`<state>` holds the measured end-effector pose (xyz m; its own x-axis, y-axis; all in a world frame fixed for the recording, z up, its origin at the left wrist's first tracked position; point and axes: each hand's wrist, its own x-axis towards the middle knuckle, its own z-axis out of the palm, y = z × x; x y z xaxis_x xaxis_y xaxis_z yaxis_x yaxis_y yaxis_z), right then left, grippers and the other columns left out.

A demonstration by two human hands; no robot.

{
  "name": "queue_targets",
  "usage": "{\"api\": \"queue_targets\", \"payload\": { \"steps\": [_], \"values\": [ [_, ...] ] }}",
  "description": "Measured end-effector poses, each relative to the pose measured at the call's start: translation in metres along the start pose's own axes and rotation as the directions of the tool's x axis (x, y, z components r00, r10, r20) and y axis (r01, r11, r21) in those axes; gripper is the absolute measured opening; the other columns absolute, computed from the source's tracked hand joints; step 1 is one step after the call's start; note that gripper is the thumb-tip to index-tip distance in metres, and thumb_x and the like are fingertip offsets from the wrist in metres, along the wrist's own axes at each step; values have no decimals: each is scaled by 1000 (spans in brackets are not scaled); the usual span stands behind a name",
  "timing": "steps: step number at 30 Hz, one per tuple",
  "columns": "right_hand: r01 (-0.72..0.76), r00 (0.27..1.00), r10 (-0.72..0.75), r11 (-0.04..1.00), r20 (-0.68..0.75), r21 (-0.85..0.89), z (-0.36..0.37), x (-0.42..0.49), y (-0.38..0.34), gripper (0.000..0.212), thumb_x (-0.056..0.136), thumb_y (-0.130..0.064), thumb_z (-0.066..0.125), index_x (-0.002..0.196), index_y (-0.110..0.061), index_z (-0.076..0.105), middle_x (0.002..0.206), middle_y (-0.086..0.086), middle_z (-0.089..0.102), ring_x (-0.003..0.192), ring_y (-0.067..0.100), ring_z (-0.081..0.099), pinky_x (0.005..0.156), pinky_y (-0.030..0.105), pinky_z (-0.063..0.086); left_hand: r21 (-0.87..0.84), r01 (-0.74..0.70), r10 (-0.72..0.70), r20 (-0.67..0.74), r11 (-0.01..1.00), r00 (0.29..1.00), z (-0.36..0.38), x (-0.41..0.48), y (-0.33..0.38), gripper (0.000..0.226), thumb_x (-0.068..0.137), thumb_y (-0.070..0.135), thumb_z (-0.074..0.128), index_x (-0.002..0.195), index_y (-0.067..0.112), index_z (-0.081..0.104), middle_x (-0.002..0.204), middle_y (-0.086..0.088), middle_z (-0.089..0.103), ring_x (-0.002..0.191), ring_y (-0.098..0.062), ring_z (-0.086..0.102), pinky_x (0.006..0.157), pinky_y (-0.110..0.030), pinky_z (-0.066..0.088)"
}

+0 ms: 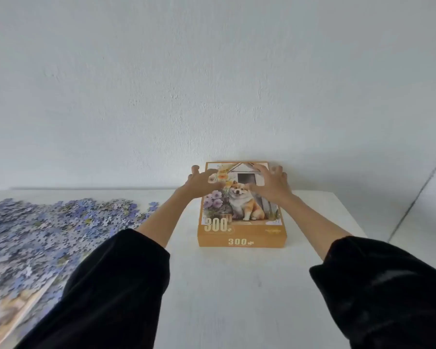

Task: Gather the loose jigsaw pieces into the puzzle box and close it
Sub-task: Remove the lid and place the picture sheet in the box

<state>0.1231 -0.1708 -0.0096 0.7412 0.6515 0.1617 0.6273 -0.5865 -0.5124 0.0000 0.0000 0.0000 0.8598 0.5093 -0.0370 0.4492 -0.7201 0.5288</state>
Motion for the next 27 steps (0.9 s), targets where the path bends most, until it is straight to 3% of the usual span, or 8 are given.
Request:
{"api": "queue_targets", "payload": {
  "steps": [3, 7, 12, 17, 27],
  "values": [
    [-89, 993, 91, 996, 69, -24, 12, 2, 11, 68, 82, -50, 57, 140, -37, 25, 134, 20, 24, 124, 37, 27, 100, 42, 30, -37, 73, -71, 67, 997, 995, 15, 1, -11, 71, 84, 50, 58, 144, 26, 29, 150, -15, 4, 136, -38, 22, 111, -45, 24],
    [-192, 971, 175, 977, 165, 91, 29, 3, 24, 73, 79, -54, 59, 141, -38, 23, 140, 22, 24, 129, 37, 30, 102, 42, 31, -136, 120, -106, 108, 983, 989, 33, 3, -19, 80, 83, 51, 59, 147, 28, 18, 147, -21, 13, 133, -41, 28, 108, -46, 32],
    [-165, 984, 146, 961, 102, 221, 34, -4, 23, 72, 80, -48, 63, 141, -31, 28, 144, 13, 34, 135, 29, 23, 104, 39, 28, -280, 174, -132, 162, 944, 978, 38, 5, -20, 110, 58, 68, 69, 146, 39, 10, 148, -19, 26, 131, -37, 35, 102, -52, 38],
    [-151, 988, 132, 933, 79, 327, 28, -11, 19, 74, 76, -39, 70, 140, -26, 36, 145, 10, 34, 137, 27, 21, 105, 37, 26, -361, 147, -125, 84, 921, 989, 37, -4, -12, 94, 74, 39, 74, 147, 30, 17, 146, -16, 31, 123, -34, 45, 96, -49, 46],
    [-85, 996, 87, 906, 12, 415, 3, -48, -9, 74, 73, -36, 74, 137, -24, 40, 144, 9, 37, 135, 24, 28, 104, 34, 30, -411, 94, -98, 12, 907, 995, 10, -46, -3, 92, 74, 35, 75, 146, 30, 18, 147, -15, 31, 121, -33, 46, 93, -46, 49]
  ]
}}
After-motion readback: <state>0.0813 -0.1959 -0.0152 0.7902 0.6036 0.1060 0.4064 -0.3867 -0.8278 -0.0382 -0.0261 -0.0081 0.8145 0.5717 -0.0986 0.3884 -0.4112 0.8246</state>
